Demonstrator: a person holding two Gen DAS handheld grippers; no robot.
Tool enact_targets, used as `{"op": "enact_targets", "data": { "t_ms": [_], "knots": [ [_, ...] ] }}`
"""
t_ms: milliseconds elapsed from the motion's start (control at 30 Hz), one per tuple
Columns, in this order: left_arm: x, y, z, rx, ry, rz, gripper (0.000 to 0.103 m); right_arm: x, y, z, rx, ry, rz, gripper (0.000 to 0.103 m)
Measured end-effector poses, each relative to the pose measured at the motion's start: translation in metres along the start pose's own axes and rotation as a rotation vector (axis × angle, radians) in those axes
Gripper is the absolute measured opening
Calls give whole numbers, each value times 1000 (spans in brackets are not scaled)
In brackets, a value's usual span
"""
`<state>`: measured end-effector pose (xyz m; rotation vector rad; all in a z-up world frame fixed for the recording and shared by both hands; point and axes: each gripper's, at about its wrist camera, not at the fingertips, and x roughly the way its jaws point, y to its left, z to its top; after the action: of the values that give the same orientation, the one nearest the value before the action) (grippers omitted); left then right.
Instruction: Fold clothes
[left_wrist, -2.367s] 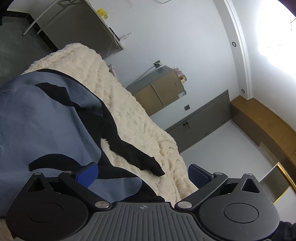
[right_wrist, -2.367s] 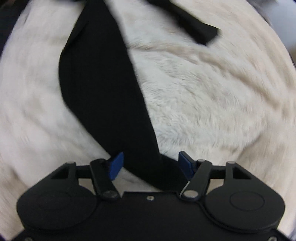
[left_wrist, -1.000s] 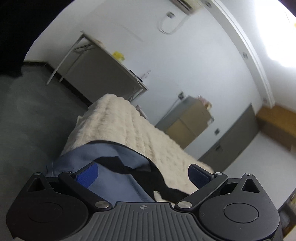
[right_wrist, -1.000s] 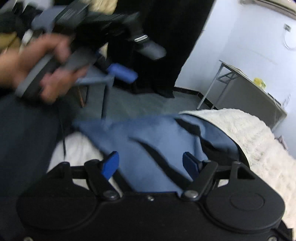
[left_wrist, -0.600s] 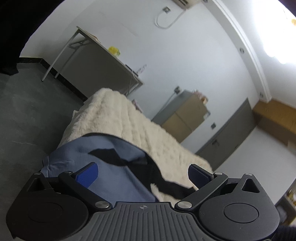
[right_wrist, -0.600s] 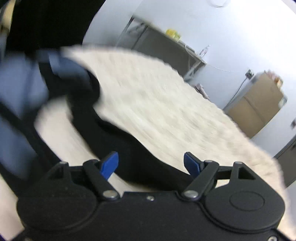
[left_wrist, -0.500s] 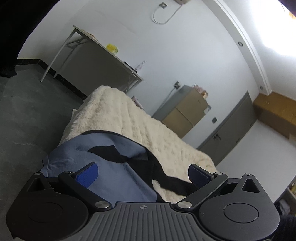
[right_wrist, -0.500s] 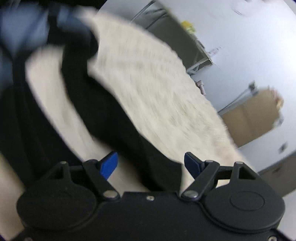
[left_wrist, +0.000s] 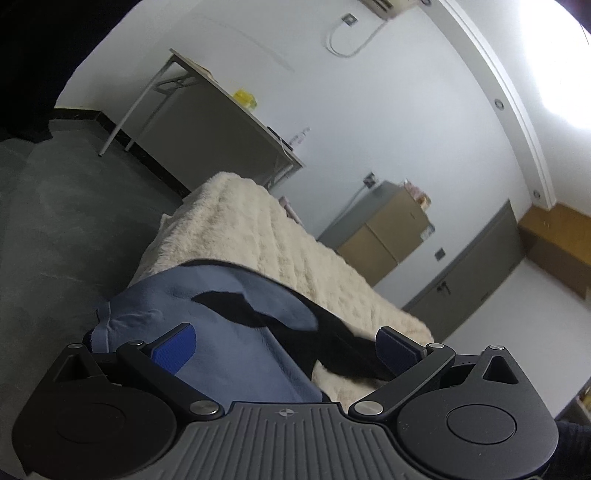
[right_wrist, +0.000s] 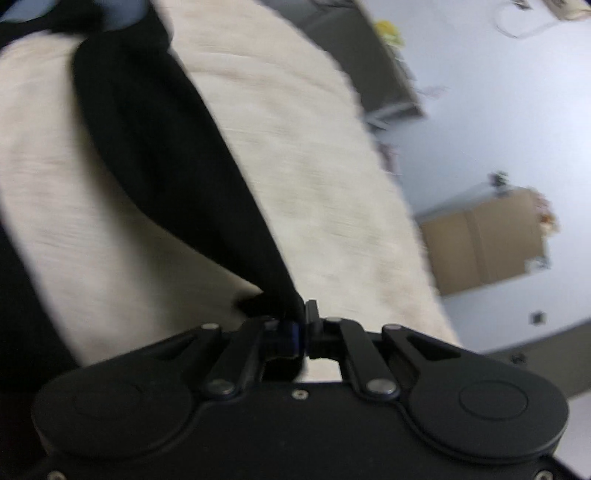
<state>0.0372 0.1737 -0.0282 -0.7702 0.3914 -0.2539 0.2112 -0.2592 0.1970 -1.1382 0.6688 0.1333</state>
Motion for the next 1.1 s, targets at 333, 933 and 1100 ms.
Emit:
{"op": "enact_targets", "data": {
  "t_ms": [333, 933, 1100],
  "knots": [
    [-3, 5, 3, -36, -1, 7, 103, 49, -52, -24, 176, 173, 45, 65],
    [4, 9, 4, -62, -3, 2, 103, 45, -150, -106, 849, 123, 34, 85],
    [3, 8, 3, -56, 3, 8, 103, 68, -113, -136, 1170, 40, 179, 76]
  ]
}}
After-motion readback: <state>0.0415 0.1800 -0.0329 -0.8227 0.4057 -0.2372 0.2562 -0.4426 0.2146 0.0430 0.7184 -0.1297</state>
